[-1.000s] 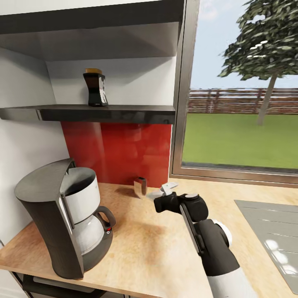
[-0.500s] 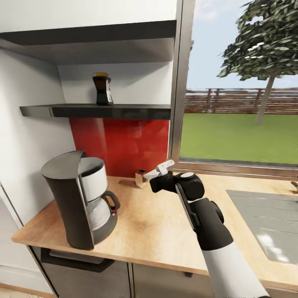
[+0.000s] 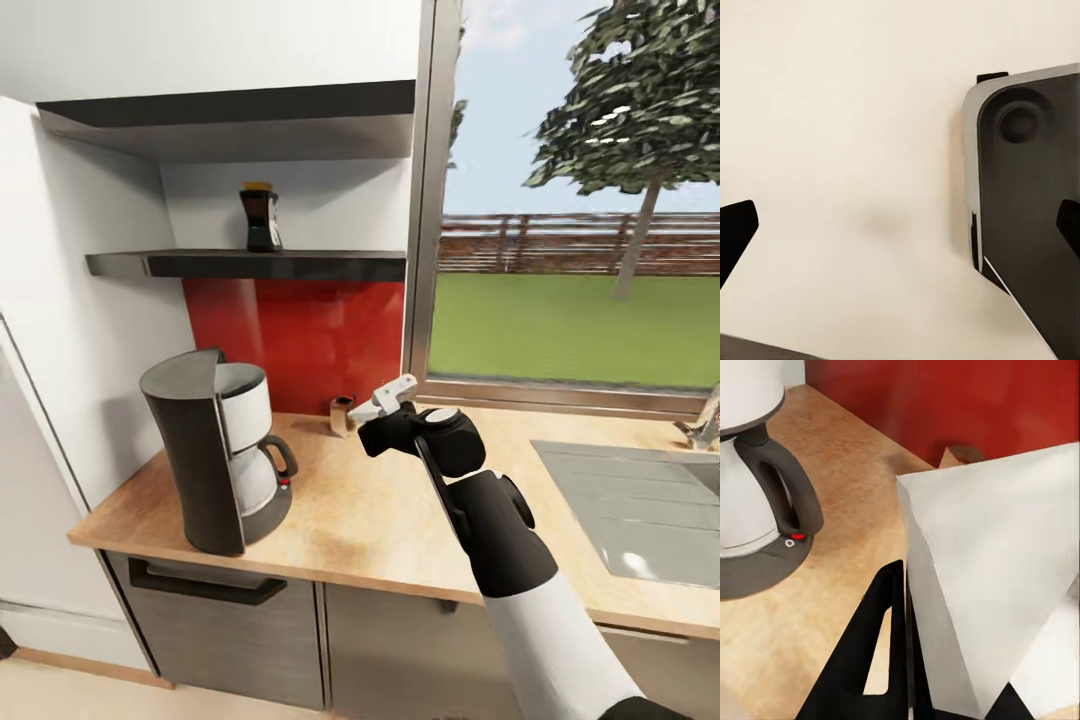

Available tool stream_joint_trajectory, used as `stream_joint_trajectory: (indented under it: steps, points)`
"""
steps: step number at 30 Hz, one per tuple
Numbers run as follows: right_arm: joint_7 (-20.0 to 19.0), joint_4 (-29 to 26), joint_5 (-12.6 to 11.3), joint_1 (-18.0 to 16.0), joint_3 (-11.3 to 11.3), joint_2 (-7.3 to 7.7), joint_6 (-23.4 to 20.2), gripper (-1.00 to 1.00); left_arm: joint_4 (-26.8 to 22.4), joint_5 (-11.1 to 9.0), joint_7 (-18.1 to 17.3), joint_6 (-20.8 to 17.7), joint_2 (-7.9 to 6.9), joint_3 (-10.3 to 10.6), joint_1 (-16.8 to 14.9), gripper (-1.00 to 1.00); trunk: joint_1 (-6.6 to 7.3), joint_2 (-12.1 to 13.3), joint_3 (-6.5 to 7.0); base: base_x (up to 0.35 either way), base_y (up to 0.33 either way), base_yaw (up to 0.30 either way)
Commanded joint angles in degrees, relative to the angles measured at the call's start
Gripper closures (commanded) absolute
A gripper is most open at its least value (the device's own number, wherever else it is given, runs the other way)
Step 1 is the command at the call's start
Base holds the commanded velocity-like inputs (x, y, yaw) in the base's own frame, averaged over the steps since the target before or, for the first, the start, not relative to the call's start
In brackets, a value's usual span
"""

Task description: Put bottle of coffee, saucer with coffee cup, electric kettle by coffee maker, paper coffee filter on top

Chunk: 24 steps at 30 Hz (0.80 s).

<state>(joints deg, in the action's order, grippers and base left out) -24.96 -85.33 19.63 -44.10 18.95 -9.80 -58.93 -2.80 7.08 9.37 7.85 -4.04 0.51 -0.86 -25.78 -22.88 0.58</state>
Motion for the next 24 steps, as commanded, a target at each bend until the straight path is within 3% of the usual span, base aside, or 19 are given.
stream_joint_trajectory:
  steps: [1, 4, 7, 10, 15, 20, 24]
  points:
    - [-0.43, 0.02, 0.47, -1.04, 0.01, -0.03, -0.22, 1.00, 0.07, 0.59, 0.27, 0.15, 0.00, 0.02, -0.02, -1.00, -0.01, -0.04, -0.03, -0.127, 0.000, 0.000]
    - [-0.44, 0.35, 0.49, -4.95, 0.40, -0.15, -0.22, 1.00, 0.04, 0.58, 0.21, 0.15, 0.00, 0.02, -0.04, -1.00, -0.01, -0.04, -0.03, -0.075, 0.000, 0.000]
    - [-0.44, 1.55, 0.49, -8.40, 2.37, -0.20, -0.22, 1.00, 0.05, 0.57, 0.15, 0.19, -0.02, 0.02, -0.04, -1.00, -0.01, -0.04, -0.03, -0.023, 0.000, 0.000]
    - [-0.45, 7.44, 0.44, -13.61, 4.18, -0.20, -0.22, 1.00, 0.03, 0.57, 0.13, 0.23, -0.07, 0.02, -0.04, -1.00, -0.01, -0.04, -0.03, -0.007, 0.000, 0.000]
    - [-2.03, 19.32, 0.28, -22.46, 4.77, -0.20, -0.22, 1.00, 0.04, 0.61, 0.09, 0.24, -0.09, 0.03, -0.09, -1.00, -0.01, -0.04, -0.03, -0.001, 0.000, 0.000]
    - [-14.82, 31.18, 0.30, -33.06, 4.85, -0.20, -0.27, 1.00, 0.07, 0.65, 0.04, 0.24, -0.21, 0.09, -0.11, -1.00, -0.01, -0.04, -0.03, 0.000, 0.000, 0.000]
    - [-18.93, 36.99, 0.31, -38.67, 4.93, -0.20, -0.25, 1.00, 0.07, 0.66, 0.04, 0.24, -0.29, 0.10, -0.11, -1.00, -0.01, -0.04, -0.03, 0.000, 0.000, 0.000]
